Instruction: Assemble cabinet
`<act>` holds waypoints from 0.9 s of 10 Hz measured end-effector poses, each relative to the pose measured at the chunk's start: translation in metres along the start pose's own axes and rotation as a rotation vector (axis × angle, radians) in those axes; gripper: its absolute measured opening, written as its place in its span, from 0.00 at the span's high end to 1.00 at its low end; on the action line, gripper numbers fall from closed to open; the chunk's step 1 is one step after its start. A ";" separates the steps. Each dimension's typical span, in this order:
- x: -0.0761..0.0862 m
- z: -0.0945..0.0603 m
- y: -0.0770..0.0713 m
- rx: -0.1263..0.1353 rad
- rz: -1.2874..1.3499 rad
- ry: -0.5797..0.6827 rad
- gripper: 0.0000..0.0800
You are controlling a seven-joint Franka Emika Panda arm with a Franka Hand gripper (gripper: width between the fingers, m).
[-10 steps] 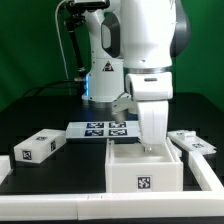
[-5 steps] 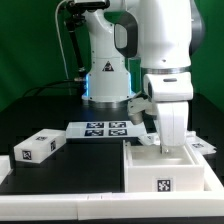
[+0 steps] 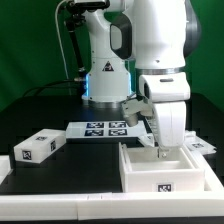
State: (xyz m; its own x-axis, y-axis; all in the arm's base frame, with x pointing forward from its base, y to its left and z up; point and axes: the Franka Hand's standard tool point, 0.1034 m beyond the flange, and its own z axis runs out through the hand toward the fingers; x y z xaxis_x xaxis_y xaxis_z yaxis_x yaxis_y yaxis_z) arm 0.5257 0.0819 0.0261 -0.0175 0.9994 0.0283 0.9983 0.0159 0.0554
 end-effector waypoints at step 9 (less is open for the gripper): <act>0.011 -0.045 -0.040 -0.036 -0.073 -0.005 0.00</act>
Offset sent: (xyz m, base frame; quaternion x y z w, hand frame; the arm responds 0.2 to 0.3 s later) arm -0.0214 -0.0041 0.0159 -0.0138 0.0030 -0.0485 0.9987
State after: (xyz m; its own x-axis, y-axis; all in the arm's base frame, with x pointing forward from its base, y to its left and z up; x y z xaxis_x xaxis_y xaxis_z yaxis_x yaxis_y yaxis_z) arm 0.4831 0.0914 0.0687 -0.0895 0.9958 0.0179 0.9918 0.0874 0.0930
